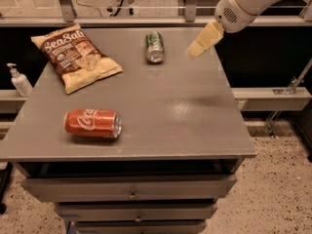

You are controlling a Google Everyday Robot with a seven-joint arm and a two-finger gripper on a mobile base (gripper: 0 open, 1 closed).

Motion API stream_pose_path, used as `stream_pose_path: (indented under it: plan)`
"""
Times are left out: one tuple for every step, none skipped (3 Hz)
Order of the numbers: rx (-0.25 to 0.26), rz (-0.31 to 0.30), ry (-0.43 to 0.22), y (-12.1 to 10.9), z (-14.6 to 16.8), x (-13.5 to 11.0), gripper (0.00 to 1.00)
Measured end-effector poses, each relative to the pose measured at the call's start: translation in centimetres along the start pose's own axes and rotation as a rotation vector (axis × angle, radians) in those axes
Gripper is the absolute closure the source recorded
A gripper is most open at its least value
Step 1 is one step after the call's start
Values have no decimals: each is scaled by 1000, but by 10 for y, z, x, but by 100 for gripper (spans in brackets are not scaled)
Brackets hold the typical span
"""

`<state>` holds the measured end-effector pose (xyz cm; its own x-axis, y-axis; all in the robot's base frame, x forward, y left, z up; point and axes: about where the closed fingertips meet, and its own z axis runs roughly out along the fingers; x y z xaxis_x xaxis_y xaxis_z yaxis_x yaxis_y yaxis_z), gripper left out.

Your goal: Place green can upright

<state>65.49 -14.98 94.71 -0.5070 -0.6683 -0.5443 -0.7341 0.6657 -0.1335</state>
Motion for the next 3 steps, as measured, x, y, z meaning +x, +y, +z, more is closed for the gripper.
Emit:
stream_pose_path:
  plan:
    - [-10,142,-36,-7,32,-30,0]
    - [-12,290,-38,-6,62,-56,0]
    - [-18,360,-35,-3,65,-58,0]
